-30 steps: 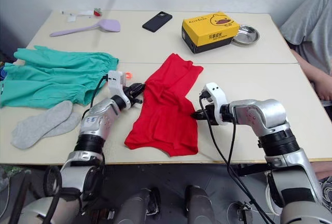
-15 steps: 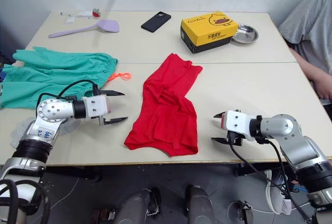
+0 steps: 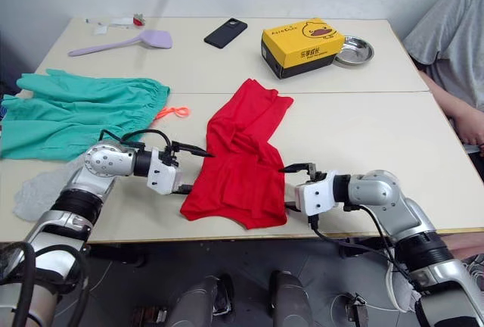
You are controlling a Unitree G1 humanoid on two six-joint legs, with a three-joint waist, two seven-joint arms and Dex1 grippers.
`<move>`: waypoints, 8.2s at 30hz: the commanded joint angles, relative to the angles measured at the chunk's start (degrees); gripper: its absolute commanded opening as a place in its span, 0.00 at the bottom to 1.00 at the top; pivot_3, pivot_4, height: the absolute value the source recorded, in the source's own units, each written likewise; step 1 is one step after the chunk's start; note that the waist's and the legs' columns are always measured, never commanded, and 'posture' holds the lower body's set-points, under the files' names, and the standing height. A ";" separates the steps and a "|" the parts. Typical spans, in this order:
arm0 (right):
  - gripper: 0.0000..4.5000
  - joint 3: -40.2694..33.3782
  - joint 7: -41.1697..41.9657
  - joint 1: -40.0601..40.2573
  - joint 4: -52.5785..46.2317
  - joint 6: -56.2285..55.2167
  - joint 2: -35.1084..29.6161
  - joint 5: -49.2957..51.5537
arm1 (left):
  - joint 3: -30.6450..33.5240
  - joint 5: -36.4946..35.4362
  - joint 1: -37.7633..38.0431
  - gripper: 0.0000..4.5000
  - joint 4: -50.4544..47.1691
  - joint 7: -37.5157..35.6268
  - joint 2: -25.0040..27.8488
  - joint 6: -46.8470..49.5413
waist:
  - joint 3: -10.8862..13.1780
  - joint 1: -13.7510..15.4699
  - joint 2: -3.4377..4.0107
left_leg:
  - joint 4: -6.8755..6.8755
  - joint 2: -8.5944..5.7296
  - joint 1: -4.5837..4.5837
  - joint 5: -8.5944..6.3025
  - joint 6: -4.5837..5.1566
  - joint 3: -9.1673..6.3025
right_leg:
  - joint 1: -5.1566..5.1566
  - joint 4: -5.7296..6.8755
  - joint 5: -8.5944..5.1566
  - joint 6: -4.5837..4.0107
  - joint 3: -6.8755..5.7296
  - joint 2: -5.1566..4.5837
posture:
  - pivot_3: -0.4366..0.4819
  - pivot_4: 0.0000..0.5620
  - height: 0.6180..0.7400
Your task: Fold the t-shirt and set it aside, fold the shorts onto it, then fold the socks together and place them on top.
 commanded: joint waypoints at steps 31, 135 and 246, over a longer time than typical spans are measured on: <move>0.00 -5.69 18.66 21.88 -21.43 7.19 -17.47 23.66 | 3.90 -23.92 36.13 0.01 -54.77 -10.70 13.11 48.34 | 0.23 0.25 0.39 | 0.19 0.01 -0.06 -0.02 0.16 -0.34 | 0.15 0.08 -0.05 -0.08 -0.16 -0.08 | 0.48 0.27 1.00; 0.16 -8.55 5.73 18.55 -30.17 44.07 -0.64 19.13 | 11.94 -19.34 35.74 0.15 -55.33 0.64 6.82 62.69 | 0.34 0.31 0.52 | 0.55 0.08 -0.13 -0.52 0.31 -0.03 | -0.07 0.36 -0.10 -0.15 0.04 -0.11 | 0.48 0.27 1.00; 0.00 -9.69 -8.12 3.80 -10.61 45.37 21.82 20.15 | 6.68 -21.54 25.79 0.01 -49.01 5.62 -10.06 66.67 | 0.31 -0.02 0.66 | 0.65 0.14 -0.12 -0.40 0.14 0.18 | -0.10 0.49 -0.05 -0.05 0.02 0.03 | 0.48 0.27 1.00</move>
